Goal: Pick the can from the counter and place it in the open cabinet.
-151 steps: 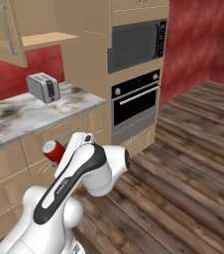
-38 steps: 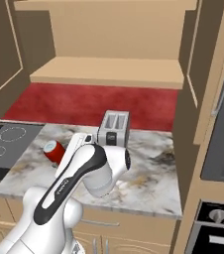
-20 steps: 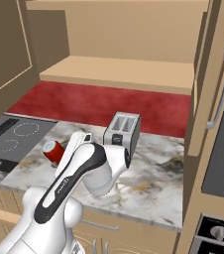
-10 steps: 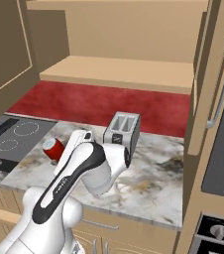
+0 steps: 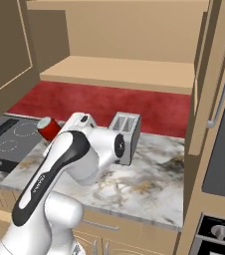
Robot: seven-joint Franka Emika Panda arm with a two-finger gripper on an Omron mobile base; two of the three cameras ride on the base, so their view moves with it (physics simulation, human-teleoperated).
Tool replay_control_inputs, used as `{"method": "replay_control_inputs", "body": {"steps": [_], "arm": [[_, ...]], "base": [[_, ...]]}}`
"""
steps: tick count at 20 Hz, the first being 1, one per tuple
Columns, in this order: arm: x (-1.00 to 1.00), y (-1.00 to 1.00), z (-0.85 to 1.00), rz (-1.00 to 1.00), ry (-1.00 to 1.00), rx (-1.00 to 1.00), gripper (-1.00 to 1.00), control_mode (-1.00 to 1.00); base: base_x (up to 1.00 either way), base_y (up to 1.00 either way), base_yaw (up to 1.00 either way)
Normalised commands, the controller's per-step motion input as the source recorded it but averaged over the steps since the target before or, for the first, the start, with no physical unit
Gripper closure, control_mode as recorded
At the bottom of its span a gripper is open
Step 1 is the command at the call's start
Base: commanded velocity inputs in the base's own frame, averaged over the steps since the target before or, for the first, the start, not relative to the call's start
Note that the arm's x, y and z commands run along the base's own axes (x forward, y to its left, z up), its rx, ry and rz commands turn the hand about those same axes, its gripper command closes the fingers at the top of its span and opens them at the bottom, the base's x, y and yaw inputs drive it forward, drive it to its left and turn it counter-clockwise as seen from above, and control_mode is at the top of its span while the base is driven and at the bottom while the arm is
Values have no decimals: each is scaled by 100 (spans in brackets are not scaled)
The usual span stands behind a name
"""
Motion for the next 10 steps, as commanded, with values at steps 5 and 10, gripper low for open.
{"method": "replay_control_inputs", "body": {"steps": [5, 10], "arm": [[0, 0, 68, -23, 0, 0, 100, -100], [0, 0, 71, -22, 0, 0, 100, -100]], "base": [[0, 0, 0], [0, 0, 0]]}}
